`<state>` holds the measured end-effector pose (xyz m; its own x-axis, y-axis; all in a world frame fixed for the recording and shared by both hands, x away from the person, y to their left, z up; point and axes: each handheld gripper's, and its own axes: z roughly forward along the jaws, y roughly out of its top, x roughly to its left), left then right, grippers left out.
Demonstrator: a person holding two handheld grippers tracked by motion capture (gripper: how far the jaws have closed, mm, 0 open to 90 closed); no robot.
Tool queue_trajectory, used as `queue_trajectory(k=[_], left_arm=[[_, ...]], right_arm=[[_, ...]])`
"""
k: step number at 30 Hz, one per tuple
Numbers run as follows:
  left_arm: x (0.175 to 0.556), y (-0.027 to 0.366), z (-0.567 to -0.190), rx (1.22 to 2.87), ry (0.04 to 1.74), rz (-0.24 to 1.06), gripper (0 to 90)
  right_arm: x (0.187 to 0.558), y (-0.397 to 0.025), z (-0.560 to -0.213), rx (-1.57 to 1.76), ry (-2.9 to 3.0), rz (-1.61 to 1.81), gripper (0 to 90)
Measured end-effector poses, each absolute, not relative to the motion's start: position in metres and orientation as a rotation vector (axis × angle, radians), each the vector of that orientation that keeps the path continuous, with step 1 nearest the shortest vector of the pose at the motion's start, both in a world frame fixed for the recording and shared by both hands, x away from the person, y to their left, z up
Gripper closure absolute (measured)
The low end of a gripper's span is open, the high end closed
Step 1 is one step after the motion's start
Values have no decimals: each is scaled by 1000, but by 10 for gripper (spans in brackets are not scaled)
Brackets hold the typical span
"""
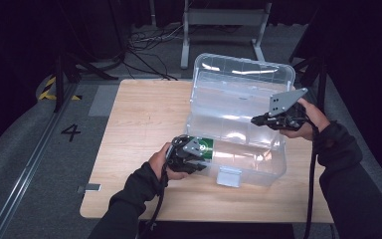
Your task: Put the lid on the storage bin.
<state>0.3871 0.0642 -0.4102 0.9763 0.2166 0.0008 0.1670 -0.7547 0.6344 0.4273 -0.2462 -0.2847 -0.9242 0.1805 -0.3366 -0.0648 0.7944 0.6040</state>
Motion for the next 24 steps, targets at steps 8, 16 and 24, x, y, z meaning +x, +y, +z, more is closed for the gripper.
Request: queue_trajectory(k=[8, 16, 24], left_arm=[[386, 64, -410, 2446, 271, 108, 733], [386, 64, -410, 2448, 267, 109, 731], [386, 63, -409, 2453, 265, 114, 724]], right_arm=[[418, -243, -287, 78, 2603, 890, 896], [410, -241, -290, 73, 2598, 879, 894], [404, -239, -293, 61, 2599, 874, 891]])
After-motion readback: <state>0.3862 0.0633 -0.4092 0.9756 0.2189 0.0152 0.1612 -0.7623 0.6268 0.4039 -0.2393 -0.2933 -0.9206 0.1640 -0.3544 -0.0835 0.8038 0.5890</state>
